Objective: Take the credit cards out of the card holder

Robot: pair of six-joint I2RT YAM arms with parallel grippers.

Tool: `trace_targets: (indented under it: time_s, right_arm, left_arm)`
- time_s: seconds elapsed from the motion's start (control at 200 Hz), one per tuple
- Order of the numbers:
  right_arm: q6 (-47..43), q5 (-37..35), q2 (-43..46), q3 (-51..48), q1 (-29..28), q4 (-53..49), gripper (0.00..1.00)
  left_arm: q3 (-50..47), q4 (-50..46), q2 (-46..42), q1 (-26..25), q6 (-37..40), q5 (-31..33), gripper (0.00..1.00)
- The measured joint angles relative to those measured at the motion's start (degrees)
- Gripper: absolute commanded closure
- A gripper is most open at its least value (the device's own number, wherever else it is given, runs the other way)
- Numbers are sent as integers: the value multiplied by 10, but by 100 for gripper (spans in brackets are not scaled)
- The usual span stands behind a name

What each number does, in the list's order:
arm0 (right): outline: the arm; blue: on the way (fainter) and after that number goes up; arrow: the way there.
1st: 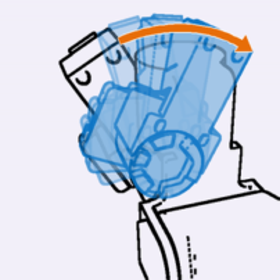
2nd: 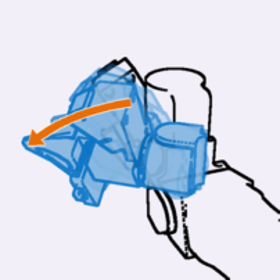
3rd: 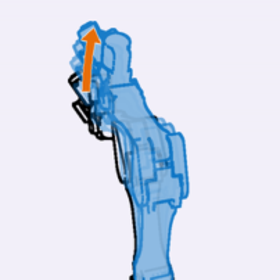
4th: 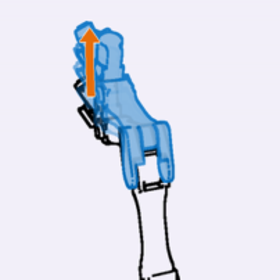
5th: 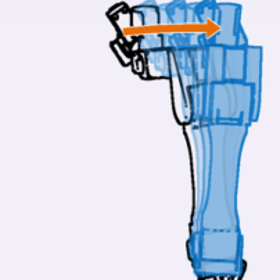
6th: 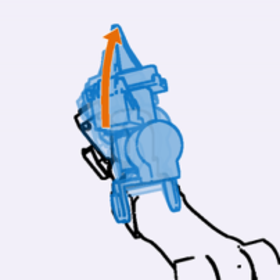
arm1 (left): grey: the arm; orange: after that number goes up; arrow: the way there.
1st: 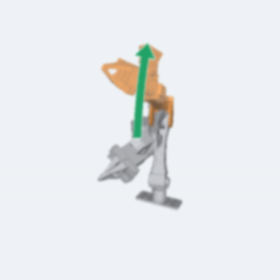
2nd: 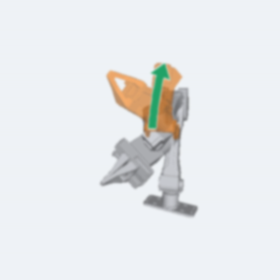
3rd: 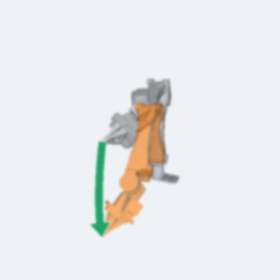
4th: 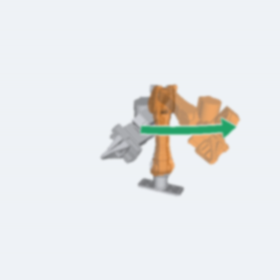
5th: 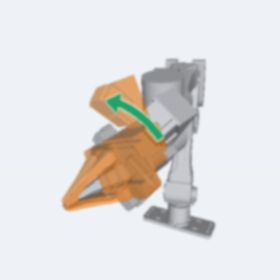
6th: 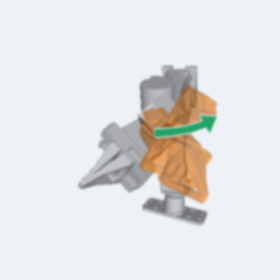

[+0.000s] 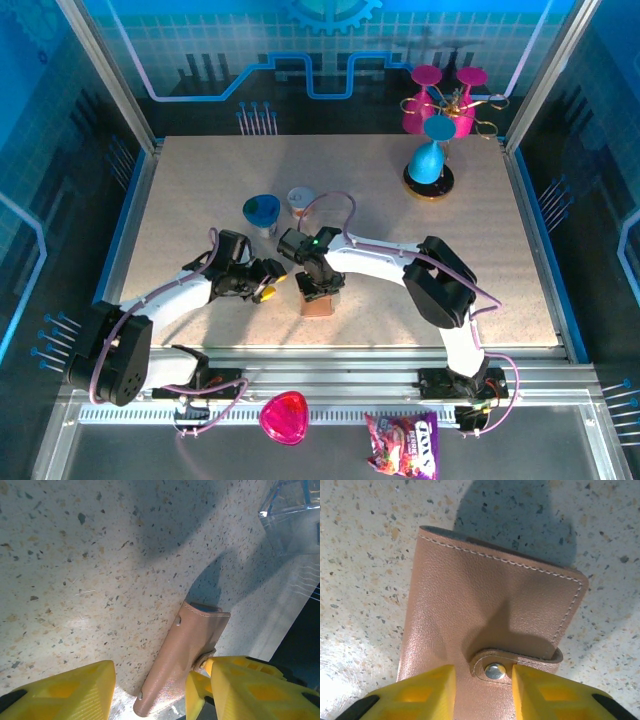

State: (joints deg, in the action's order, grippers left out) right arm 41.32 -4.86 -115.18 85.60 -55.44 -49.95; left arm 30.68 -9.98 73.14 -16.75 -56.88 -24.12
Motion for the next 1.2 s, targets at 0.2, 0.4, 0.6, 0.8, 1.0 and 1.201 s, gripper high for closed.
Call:
trace_targets:
  time_s: [0.2,0.4,0.6,0.8,1.0,1.201]
  right_arm:
    - [0,6,-2,-11,1,21,68]
    - [1,9,5,-27,7,37,76]
    - [1,15,23,-54,11,65,82]
    - [3,38,53,-101,24,116,88]
    - [14,79,90,-164,45,188,92]
    - [31,119,121,-221,64,256,92]
  left_arm:
    - [0,0,0,0,0,0,46]
    - [-1,0,0,0,0,-4,46]
    - [-1,1,0,-7,-2,-9,46]
    - [-1,23,15,-48,-15,-9,58]
    - [-1,68,53,-89,-47,-10,68]
    - [2,99,87,-121,-70,-10,71]
